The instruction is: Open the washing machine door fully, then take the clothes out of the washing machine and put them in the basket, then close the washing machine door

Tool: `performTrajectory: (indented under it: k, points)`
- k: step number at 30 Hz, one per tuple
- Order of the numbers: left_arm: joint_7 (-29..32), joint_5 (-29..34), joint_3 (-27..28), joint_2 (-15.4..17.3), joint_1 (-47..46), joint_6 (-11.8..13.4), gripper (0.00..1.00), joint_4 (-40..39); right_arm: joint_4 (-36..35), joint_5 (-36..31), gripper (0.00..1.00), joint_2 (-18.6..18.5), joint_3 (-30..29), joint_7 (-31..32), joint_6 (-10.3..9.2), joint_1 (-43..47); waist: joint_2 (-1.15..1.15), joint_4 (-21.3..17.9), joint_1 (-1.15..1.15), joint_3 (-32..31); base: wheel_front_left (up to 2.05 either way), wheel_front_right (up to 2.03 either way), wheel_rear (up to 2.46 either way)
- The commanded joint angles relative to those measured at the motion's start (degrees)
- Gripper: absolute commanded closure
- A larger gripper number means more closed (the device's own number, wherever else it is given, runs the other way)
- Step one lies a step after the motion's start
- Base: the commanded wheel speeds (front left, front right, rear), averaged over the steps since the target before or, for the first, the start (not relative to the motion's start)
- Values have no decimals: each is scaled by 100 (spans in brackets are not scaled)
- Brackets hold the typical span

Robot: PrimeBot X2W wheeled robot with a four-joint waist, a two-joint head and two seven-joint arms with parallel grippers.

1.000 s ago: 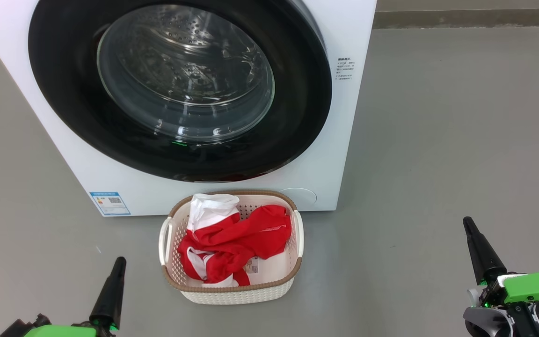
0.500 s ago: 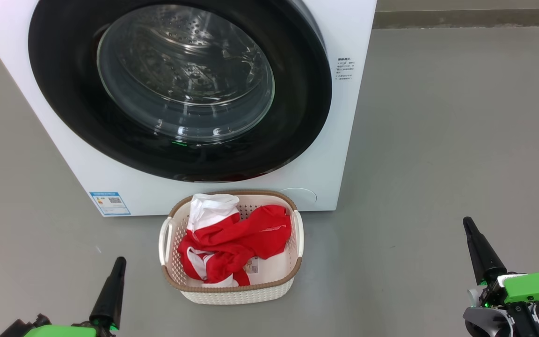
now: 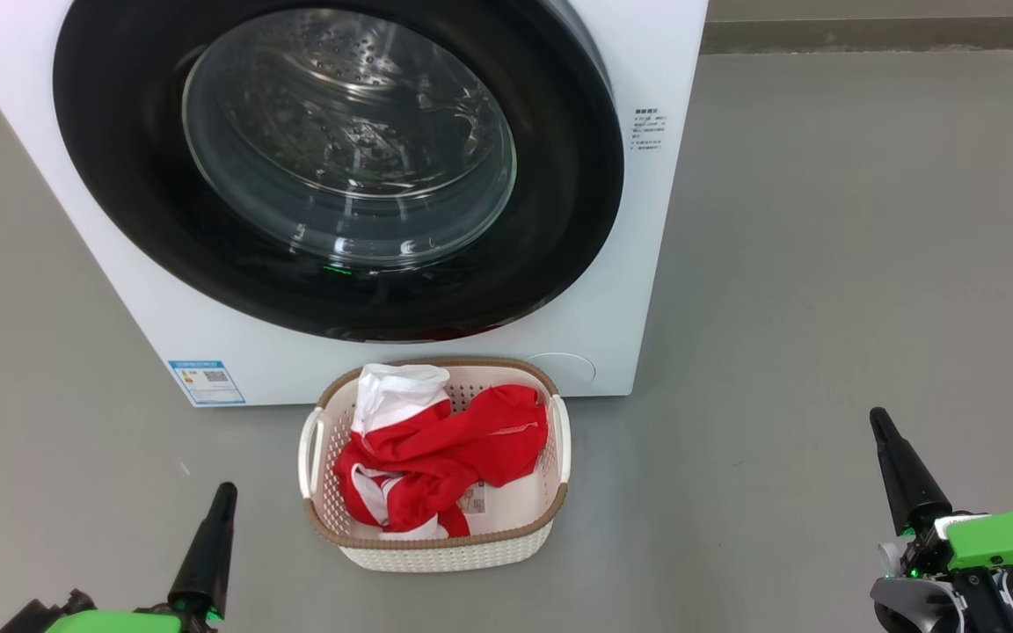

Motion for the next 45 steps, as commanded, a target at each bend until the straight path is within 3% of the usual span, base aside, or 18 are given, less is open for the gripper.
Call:
performTrajectory:
  k: [1,45]
  points:
    - [33,-38,203,86,-225,-41,100,-120,-141,-37,100,-35,85,28,-4,-244,0,0,0,0,0,0,0]
    - [33,-38,203,86,-225,-41,100,-120,-140,-59,100,-17,59,49,-4,-246,0,0,0,0,0,0,0]
